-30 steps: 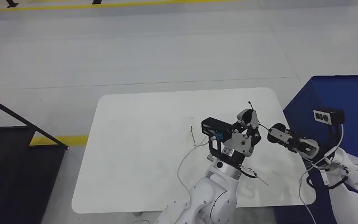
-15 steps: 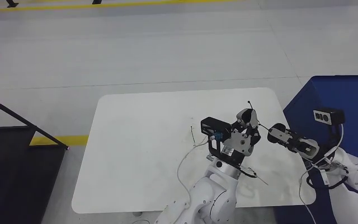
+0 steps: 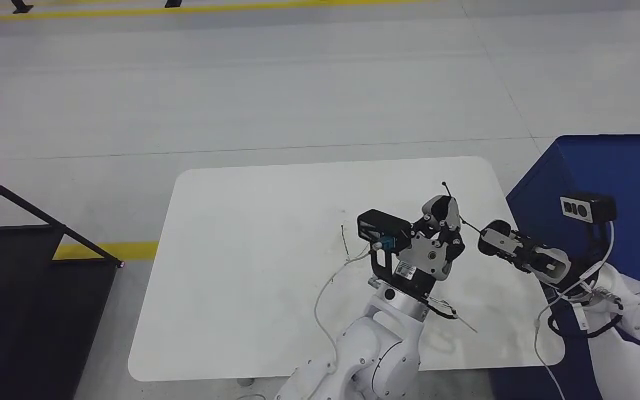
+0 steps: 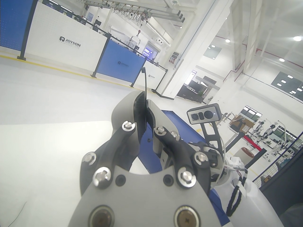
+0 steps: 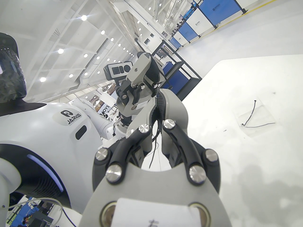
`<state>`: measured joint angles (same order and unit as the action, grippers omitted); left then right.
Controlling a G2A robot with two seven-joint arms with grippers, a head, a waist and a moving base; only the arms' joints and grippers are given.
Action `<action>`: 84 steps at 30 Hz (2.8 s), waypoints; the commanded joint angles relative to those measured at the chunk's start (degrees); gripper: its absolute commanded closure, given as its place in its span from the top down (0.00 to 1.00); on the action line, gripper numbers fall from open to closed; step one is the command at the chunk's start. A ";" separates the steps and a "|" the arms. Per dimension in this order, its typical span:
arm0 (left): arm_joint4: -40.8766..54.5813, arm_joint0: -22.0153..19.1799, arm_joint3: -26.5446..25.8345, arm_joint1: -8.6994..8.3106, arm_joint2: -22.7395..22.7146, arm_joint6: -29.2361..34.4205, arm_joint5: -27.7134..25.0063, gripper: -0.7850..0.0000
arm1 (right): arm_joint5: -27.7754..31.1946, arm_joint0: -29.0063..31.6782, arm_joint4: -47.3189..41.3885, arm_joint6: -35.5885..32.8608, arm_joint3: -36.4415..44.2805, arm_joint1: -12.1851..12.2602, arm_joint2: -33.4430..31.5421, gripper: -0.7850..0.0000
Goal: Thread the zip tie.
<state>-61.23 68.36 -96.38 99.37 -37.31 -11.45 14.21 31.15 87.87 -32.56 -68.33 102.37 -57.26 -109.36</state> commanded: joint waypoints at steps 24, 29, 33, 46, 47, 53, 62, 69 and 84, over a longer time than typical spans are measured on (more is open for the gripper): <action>4.51 -0.18 0.15 0.46 -1.16 5.66 -1.40 0.00 | -1.03 0.61 0.45 2.46 1.69 0.28 -0.28 0.00; 5.82 -0.19 -0.04 0.47 -1.26 6.28 -1.68 0.00 | -1.14 0.69 0.37 2.69 1.70 0.39 -0.14 0.00; 6.80 0.03 -0.70 0.32 -1.24 5.52 -3.10 0.00 | -1.18 0.85 0.02 2.69 1.74 0.47 -0.06 0.00; 5.14 0.05 -0.14 0.14 -0.55 4.40 -2.03 0.00 | -0.92 1.75 -0.70 3.26 2.43 0.66 -0.21 0.00; 5.14 0.04 -0.19 0.14 -0.52 4.19 -1.97 0.00 | -0.85 1.78 -0.78 3.31 2.51 0.67 -0.26 0.00; 3.96 0.30 -0.83 -0.07 -0.47 2.54 -1.82 0.04 | -0.88 1.90 -1.46 4.01 2.57 0.74 -0.68 0.00; 2.54 1.90 -2.75 -1.19 -0.43 1.50 -3.95 0.26 | -3.23 1.02 -2.43 5.65 1.80 0.90 -1.03 0.00; 1.92 2.43 -3.56 -1.38 -1.22 2.21 -2.47 1.00 | -5.71 0.76 -3.13 5.25 2.08 1.08 -1.20 0.00; -13.97 2.94 0.05 -1.63 -0.81 -10.78 -0.15 1.00 | -23.41 -0.52 -15.43 6.27 3.01 1.21 0.26 0.00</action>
<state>-74.69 71.37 -96.89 97.58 -37.94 -19.91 12.65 8.87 87.43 -47.67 -62.04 105.33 -56.07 -109.26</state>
